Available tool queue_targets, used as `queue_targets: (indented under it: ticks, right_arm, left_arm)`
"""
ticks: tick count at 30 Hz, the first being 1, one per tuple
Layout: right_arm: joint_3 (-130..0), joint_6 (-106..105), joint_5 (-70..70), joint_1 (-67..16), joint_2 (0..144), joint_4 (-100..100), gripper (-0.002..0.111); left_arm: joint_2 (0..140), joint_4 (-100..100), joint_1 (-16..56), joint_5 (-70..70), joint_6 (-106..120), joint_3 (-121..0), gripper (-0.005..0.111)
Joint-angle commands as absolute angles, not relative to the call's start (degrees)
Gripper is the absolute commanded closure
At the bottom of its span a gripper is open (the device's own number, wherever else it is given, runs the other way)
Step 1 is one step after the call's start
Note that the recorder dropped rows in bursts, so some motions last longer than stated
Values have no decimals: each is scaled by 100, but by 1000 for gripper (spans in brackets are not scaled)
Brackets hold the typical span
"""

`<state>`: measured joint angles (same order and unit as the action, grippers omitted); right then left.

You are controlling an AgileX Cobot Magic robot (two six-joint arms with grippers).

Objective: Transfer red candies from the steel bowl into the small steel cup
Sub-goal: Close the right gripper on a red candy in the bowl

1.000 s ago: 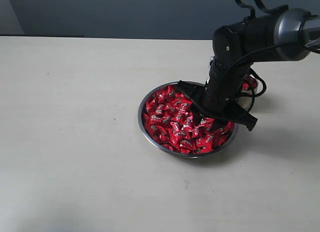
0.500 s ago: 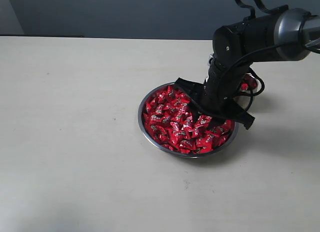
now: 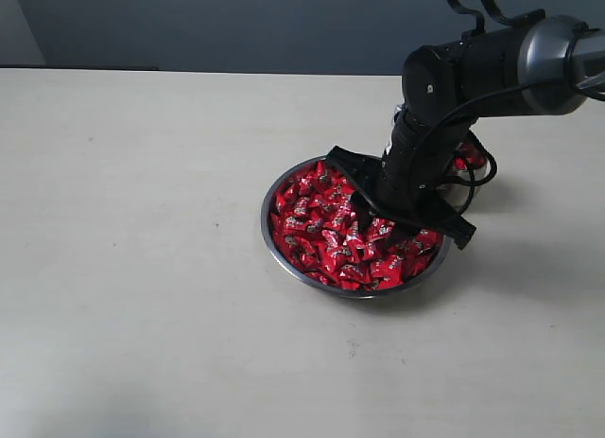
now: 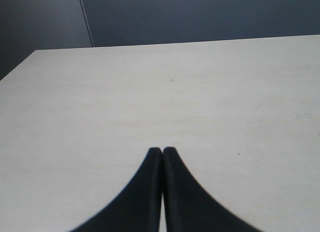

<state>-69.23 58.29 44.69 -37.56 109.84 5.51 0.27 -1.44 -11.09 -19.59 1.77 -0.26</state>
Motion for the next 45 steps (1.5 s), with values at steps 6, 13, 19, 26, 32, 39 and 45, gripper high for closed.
queue_targets:
  ticks: [6, 13, 19, 26, 32, 39, 45]
  right_arm:
    - [-6968, 5806, 5353, -3772, 10969, 554, 73]
    - [-6968, 5806, 5538, -3772, 10969, 446, 73]
    - [-6968, 5806, 5382, -3772, 10969, 446, 73]
    - [-6968, 5872, 5382, -3772, 11058, 446, 73]
    - [-6968, 5872, 5363, -3772, 11250, 564, 73]
    - [-6968, 5862, 5313, -3772, 11285, 564, 73]
    - [-6968, 5862, 5314, -3772, 11285, 522, 75]
  left_arm:
    - [0, -155, -1072, -1914, 168, 0, 106]
    - [0, -155, -1072, -1914, 168, 0, 106]
    - [0, -155, -1072, -1914, 168, 0, 106]
    - [0, -155, -1072, -1914, 168, 0, 106]
    - [0, -155, -1072, -1914, 168, 0, 106]
    - [0, -155, -1072, -1914, 168, 0, 106]
    - [0, -155, -1072, -1914, 168, 0, 106]
